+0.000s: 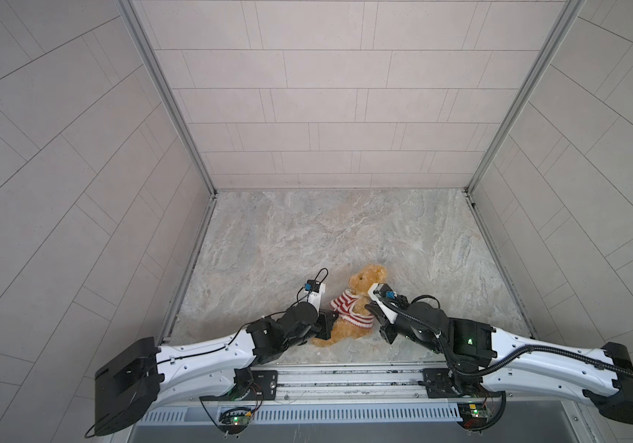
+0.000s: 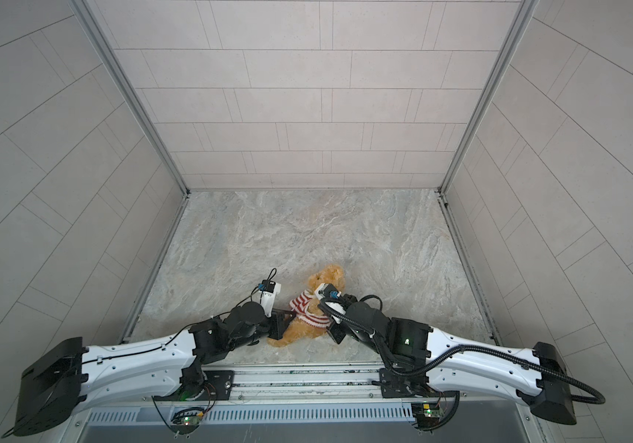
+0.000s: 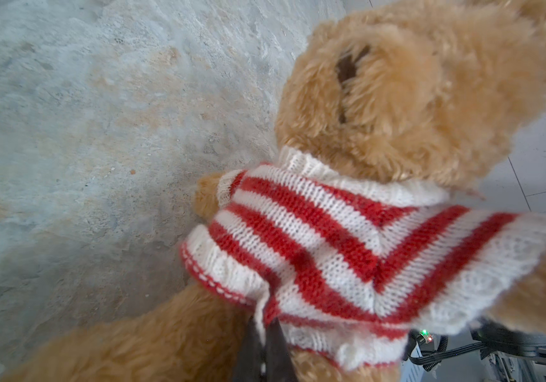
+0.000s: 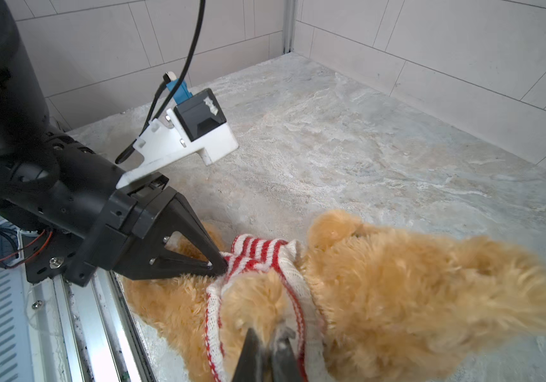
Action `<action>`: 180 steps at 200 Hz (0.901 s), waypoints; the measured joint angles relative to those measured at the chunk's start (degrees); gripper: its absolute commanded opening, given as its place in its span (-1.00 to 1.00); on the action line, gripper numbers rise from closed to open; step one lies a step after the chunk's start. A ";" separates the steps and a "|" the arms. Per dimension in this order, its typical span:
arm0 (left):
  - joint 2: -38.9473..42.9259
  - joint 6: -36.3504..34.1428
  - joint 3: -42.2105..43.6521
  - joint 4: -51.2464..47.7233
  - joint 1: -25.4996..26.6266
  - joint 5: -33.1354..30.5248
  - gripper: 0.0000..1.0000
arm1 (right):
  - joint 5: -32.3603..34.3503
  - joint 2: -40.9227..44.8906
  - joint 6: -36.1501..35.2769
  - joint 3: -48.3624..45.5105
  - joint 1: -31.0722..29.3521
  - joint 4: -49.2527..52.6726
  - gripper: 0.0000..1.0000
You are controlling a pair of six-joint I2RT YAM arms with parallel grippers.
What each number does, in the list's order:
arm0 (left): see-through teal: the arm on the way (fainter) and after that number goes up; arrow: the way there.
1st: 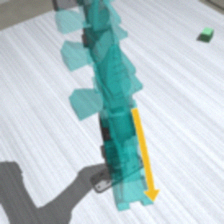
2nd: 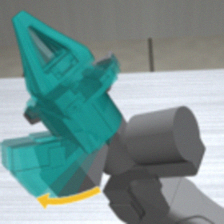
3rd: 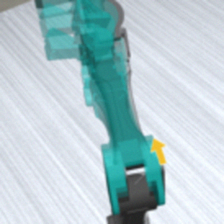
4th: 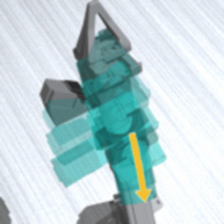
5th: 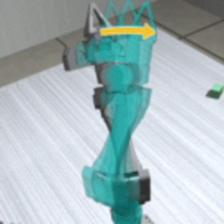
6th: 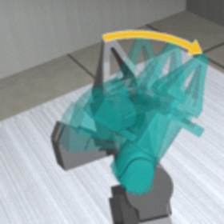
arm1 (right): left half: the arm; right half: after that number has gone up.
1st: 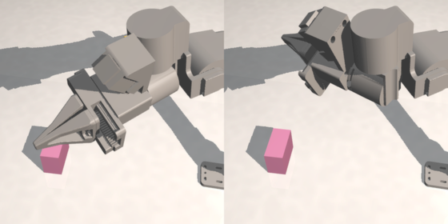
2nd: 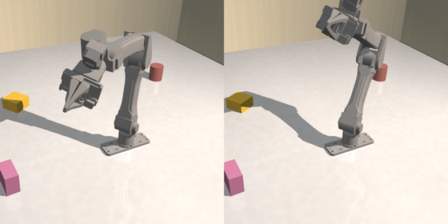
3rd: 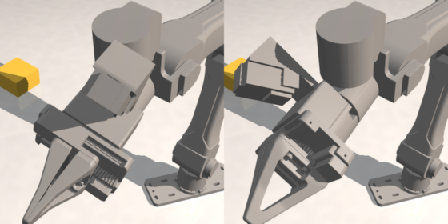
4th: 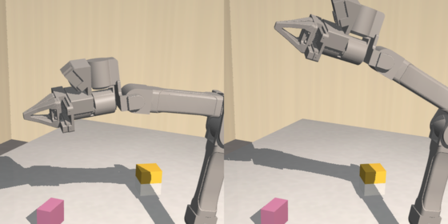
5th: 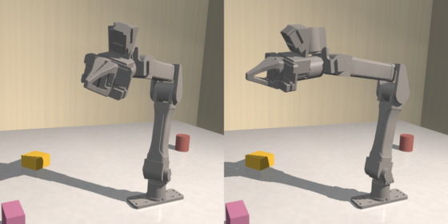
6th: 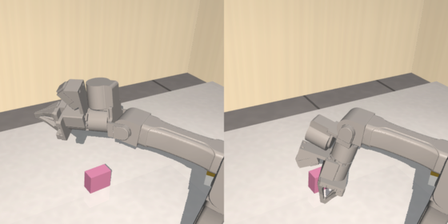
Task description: Dress the teddy bear
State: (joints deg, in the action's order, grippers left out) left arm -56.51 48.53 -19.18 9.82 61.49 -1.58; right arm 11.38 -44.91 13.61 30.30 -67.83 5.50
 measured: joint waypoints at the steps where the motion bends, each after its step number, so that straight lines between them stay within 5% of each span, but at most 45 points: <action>1: 0.04 -0.20 -0.15 -0.26 0.00 0.00 -0.76 | 0.00 -0.17 0.07 0.00 0.00 -0.15 -1.00; 25: 1.81 -2.32 -2.32 -3.72 0.04 -0.13 -0.32 | 1.20 -3.26 1.53 0.02 0.02 -1.90 -1.00; 44: 5.07 -4.02 -3.74 -5.86 0.48 -0.61 -0.16 | 3.32 -4.33 3.06 0.02 0.28 -3.48 -1.00; 97: 9.46 -3.34 -6.93 -7.63 4.48 -2.95 -0.22 | 7.80 -7.65 5.25 1.20 1.49 -8.26 -1.00; 180: -0.68 2.99 -6.95 -0.70 5.44 -3.87 -0.24 | 8.96 -9.16 7.93 2.05 1.51 -12.33 -1.00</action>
State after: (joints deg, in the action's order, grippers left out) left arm -57.19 51.53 -26.13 9.13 66.94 -5.45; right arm 20.34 -54.06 21.54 32.36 -66.32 -6.83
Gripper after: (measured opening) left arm 0.378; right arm 0.062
